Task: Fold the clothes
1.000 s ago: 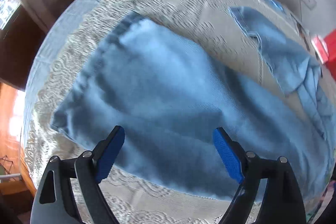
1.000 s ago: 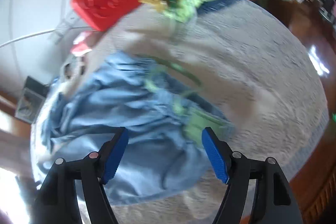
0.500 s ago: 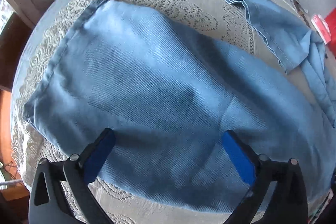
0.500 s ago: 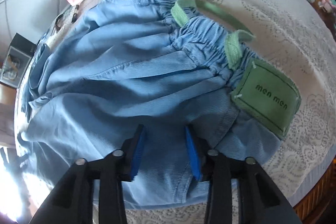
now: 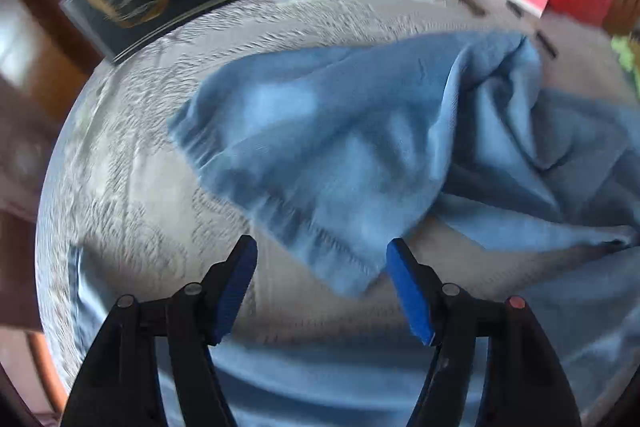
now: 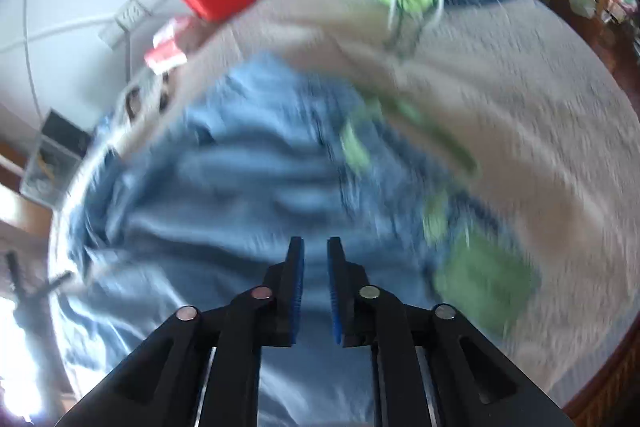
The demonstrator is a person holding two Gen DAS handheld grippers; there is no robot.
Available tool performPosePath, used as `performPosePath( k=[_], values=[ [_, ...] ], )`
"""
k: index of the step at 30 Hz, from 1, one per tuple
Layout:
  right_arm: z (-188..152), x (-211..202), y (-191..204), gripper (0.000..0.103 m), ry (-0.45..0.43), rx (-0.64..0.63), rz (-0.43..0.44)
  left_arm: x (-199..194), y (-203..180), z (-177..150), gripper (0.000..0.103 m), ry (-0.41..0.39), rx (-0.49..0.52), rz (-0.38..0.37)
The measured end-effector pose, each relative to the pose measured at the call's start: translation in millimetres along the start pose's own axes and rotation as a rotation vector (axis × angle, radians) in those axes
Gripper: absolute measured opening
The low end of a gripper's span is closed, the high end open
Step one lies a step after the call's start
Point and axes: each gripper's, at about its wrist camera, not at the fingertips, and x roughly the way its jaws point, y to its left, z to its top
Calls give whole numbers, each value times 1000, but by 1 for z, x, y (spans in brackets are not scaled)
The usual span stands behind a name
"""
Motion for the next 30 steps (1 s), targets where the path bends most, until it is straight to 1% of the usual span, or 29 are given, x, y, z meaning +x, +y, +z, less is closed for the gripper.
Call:
performPosePath(
  k=[1,2,3,4,5,6,7,9,10,12,14,16,17,20,22,23,24,25,27,30],
  values=[
    [12,-1,0,23,-8,0,4,13,-2,3,69,23,16,3],
    [22,3,0,26,-9,-7,1,15,2,9,67,-16,14,-17],
    [34,8,-1,27,-6,-17,-4,16,6,11,62,-1,-8,-58],
    [43,14,-2,30,2,-23,-13,17,10,14,30,14,-29,-98],
    [51,18,-2,35,13,-25,-23,18,15,17,3,29,-51,-133],
    [58,22,-2,37,23,-26,-32,15,25,21,3,34,-80,-91],
    [65,26,-2,38,34,-28,-42,9,35,24,3,8,-102,-61],
    [78,35,-3,38,55,-31,-60,-13,67,31,3,-66,-172,-19],
    [78,40,-7,38,63,-29,-64,-26,84,35,3,-103,-210,7],
    [81,50,-7,38,86,-30,-66,-50,122,41,3,-173,-274,86],
    [72,60,-11,38,100,-30,-68,-69,161,48,3,-216,-316,208],
    [71,66,-16,38,108,-23,-64,-76,200,55,3,-226,-356,367],
    [70,66,-17,38,110,-20,-61,-77,220,57,3,-225,-380,414],
    [72,56,-18,38,101,-20,-51,-67,270,57,3,-156,-452,492],
    [75,52,-21,40,92,-12,-42,-51,288,56,3,-98,-464,480],
    [77,66,-21,43,89,-9,-39,-43,293,56,3,-73,-471,439],
    [79,65,-20,43,87,-9,-43,-36,295,56,3,-64,-470,403],
    [82,65,-19,43,87,-12,-53,-34,292,57,3,-69,-466,374],
    [86,65,-12,43,85,-16,-56,-38,285,60,3,-98,-454,358],
    [93,62,2,46,87,-39,-19,-51,274,65,3,-152,-434,330]
  ],
)
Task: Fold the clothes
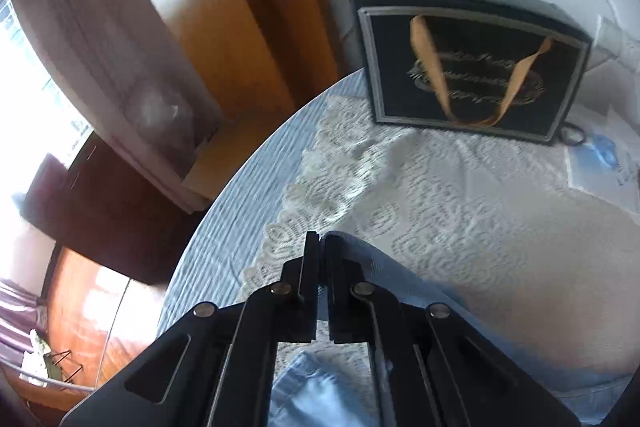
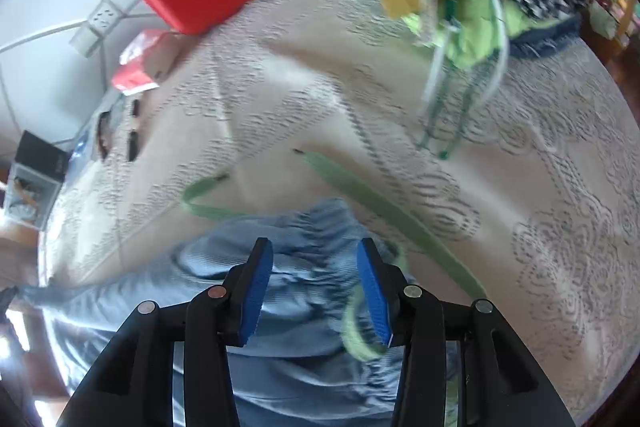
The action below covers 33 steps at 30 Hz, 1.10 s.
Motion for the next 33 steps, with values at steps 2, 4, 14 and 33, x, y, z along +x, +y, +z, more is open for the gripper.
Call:
performPosePath(
  k=[2,4,14,33],
  values=[
    [4,-2,6,53,16,-28,-2,-8,-1,6,3,-23,-5,-20],
    [8,1,14,57,33,-68,-23,-18,0,11,3,-45,-12,-27],
    [1,67,34,62,175,-255,-185,-59,17,25,3,-104,-63,-93],
    [87,64,37,26,-99,-166,-90,48,-9,79,3,41,-73,-52]
  ],
)
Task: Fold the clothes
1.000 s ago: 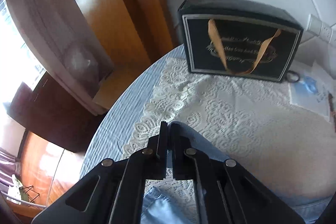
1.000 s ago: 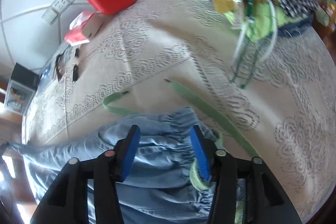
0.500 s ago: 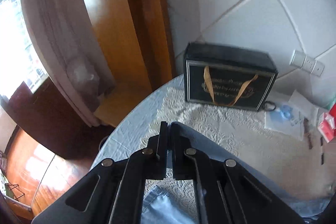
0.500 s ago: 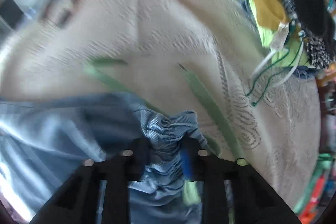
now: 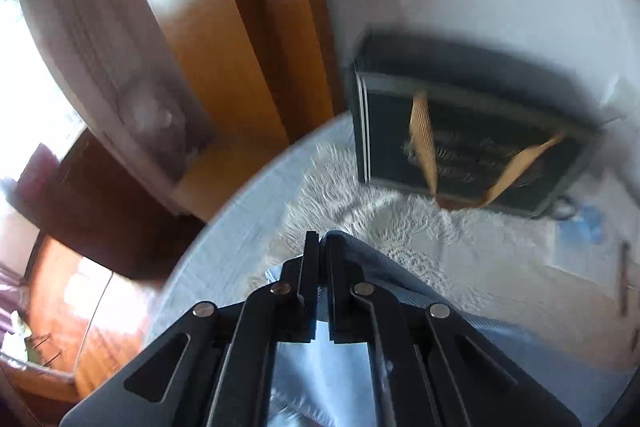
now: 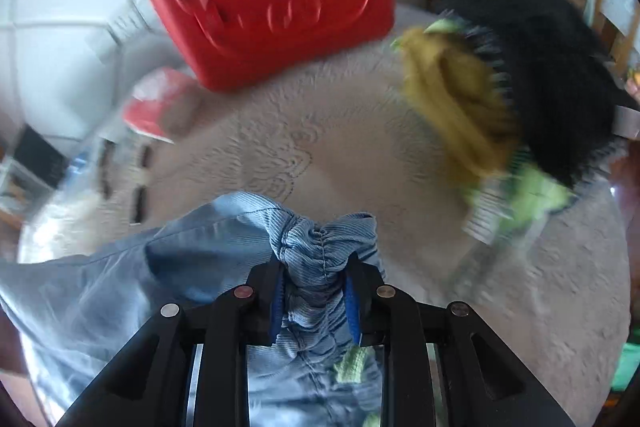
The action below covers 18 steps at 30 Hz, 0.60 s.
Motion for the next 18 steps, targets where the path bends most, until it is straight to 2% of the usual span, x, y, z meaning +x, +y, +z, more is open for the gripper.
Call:
performPosePath(
  k=[1,3,4,5,7,10,13,18],
  values=[
    [5,17,6,28,17,-1,-16,20,-5,1,6,52,-8,-5],
    [8,33,13,35,40,6,-43,42,-9,-1,24,118,-18,-7],
    [8,35,15,41,42,13,-50,43,-10,-5,46,110,-1,-6],
    [6,33,14,47,31,13,-53,43,-10,-8,77,102,16,-4],
    [-2,19,11,54,-1,17,-56,37,-4,-23,102,91,44,2],
    [-18,-4,-4,55,-31,71,-30,21,13,-59,102,103,67,-14],
    [-53,-26,-20,55,-42,126,-12,10,32,-112,102,172,74,-33],
    [-112,-39,-33,54,12,179,5,-5,52,-199,102,266,52,-108]
  ],
)
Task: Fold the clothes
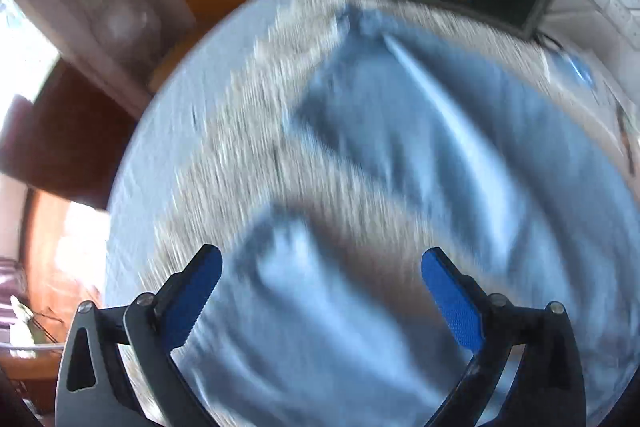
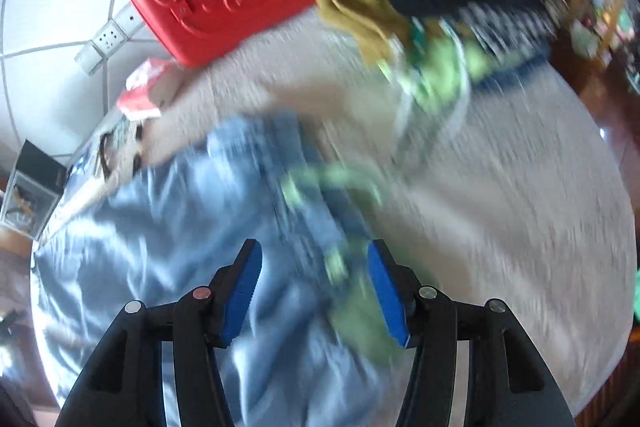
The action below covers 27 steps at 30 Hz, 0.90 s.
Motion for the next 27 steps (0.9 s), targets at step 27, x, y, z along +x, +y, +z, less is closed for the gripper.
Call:
performPosePath(
  k=[27],
  values=[
    [-89,-4,-9,83,-14,84,8,28,8,-155,103,-19,-134,-67]
  ],
)
